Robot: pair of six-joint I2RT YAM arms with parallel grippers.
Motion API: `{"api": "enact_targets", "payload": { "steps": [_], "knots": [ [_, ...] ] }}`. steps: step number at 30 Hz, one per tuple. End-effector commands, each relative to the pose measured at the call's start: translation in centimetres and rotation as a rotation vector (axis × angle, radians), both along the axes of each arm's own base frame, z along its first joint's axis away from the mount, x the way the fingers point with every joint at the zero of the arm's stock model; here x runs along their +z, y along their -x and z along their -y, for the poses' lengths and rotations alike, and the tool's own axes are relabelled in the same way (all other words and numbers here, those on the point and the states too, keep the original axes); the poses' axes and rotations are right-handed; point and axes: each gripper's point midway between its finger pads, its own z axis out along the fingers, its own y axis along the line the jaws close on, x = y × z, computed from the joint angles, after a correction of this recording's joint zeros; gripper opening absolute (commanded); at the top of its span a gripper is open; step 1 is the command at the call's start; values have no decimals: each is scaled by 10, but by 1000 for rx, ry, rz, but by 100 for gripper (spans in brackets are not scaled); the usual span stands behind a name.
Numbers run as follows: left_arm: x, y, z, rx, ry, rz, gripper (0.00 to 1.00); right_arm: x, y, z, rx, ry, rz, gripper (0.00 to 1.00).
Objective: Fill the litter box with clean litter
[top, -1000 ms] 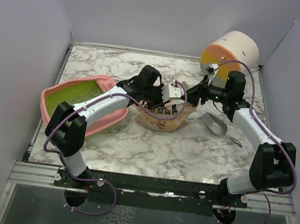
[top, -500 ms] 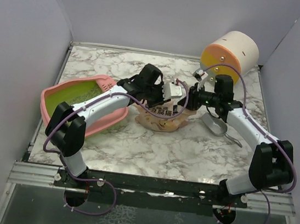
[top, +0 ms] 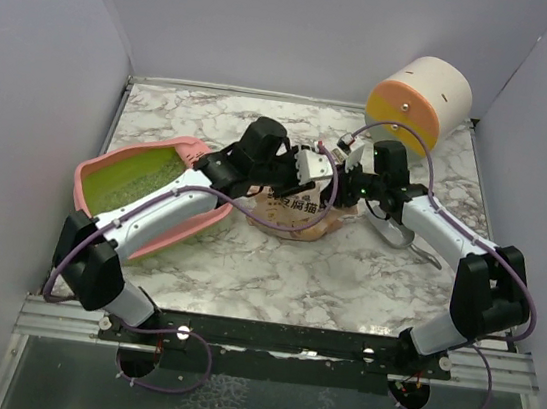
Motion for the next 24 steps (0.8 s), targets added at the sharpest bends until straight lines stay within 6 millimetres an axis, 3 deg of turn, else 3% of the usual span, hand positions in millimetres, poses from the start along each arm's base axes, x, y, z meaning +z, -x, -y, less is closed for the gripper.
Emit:
{"api": "enact_targets", "payload": {
  "steps": [1,10,15,24],
  "knots": [
    [21,44,16,-161,58,44,43,-1,-4,3,-32,18,5,20],
    [-14,43,24,-230,-1,106,53,2,2,-3,5,-13,-8,20],
    [-15,37,29,-237,15,170,61,6,3,-3,8,-15,4,20],
    [-16,42,49,-293,29,193,63,4,5,-3,17,-18,-7,20]
  ]
}}
